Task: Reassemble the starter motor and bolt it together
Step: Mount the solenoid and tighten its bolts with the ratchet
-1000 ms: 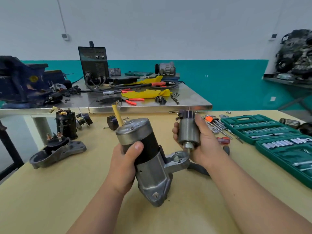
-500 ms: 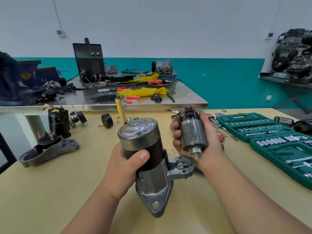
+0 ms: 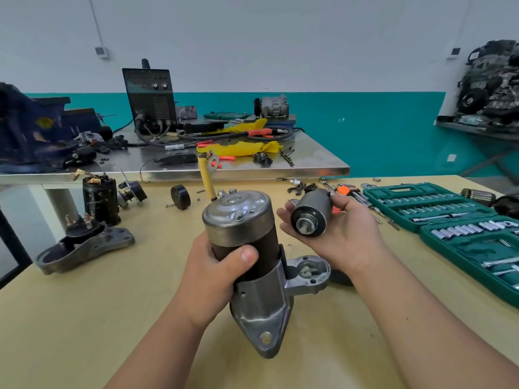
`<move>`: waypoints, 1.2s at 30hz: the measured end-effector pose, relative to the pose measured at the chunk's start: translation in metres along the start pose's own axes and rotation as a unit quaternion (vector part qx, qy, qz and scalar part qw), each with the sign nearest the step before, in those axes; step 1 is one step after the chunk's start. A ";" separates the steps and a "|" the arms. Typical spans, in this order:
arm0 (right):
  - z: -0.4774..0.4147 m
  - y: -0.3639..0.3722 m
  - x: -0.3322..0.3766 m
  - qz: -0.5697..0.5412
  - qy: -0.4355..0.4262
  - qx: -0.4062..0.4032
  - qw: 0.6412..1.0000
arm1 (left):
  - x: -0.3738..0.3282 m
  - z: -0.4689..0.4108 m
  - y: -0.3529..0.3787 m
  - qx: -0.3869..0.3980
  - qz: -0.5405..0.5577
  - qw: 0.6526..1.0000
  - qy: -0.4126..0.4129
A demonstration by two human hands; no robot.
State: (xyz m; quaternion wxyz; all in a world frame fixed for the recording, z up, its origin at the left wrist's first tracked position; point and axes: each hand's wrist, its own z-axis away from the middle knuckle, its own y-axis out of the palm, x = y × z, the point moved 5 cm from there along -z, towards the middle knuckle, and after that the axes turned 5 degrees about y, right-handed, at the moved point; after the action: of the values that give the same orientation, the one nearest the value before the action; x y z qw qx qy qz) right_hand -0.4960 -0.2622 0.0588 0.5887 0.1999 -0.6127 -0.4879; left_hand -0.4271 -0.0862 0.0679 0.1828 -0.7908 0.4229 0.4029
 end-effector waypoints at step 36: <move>0.024 0.009 -0.004 0.192 -0.126 0.131 0.965 | -0.002 0.002 0.009 0.002 -0.006 1.000 0.016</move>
State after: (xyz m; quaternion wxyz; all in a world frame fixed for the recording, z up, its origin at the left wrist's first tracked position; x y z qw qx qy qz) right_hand -0.5139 -0.2465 0.0677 0.5584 0.0908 -0.7671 -0.3025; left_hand -0.4364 -0.0890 0.0685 0.1803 -0.7994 0.4218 0.3879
